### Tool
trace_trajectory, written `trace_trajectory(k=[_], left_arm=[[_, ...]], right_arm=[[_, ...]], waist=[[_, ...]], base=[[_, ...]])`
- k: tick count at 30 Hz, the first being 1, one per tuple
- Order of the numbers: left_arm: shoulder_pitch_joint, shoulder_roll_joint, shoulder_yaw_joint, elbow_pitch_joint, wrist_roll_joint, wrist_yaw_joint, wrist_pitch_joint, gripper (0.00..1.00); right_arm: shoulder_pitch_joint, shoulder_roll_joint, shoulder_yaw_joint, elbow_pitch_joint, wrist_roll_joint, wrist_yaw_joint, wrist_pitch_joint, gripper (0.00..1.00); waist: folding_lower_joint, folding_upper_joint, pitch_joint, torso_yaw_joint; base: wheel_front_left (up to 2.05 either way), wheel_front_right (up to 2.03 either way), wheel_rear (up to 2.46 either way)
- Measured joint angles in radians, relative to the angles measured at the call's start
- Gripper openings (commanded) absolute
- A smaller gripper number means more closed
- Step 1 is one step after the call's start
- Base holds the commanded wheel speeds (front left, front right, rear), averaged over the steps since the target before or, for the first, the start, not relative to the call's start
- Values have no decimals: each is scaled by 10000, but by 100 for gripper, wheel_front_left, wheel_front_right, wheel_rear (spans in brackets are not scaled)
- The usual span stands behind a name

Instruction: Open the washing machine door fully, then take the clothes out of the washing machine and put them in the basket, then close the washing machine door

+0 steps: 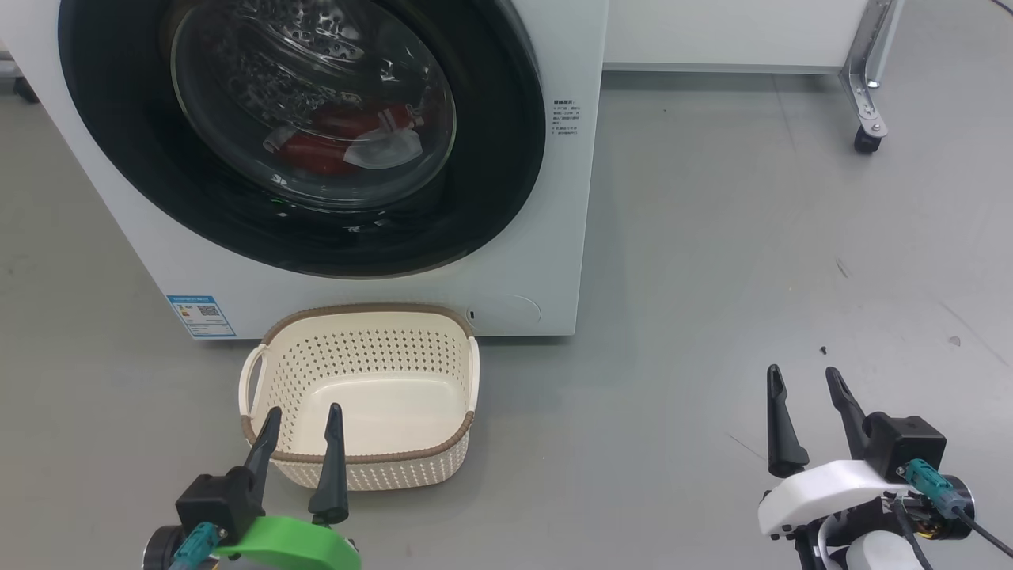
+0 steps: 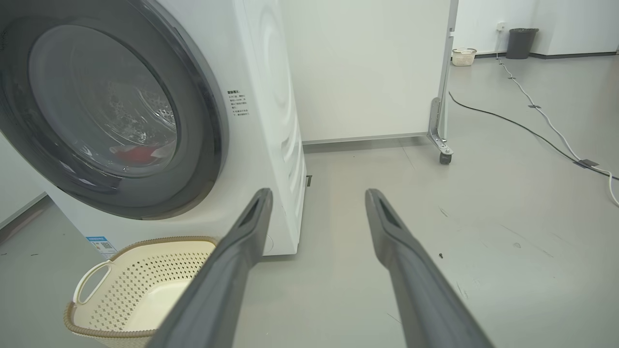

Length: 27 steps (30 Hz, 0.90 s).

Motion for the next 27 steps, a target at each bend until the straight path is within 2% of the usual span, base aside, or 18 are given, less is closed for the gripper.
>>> trace_trajectory(k=[27], left_arm=[[-16,0,-213,330,-77,161,0,100]], right_arm=[[-30,38,102,362,-73,12,8,100]], waist=[[0,0,-69,-6]], base=[[0,0,0]])
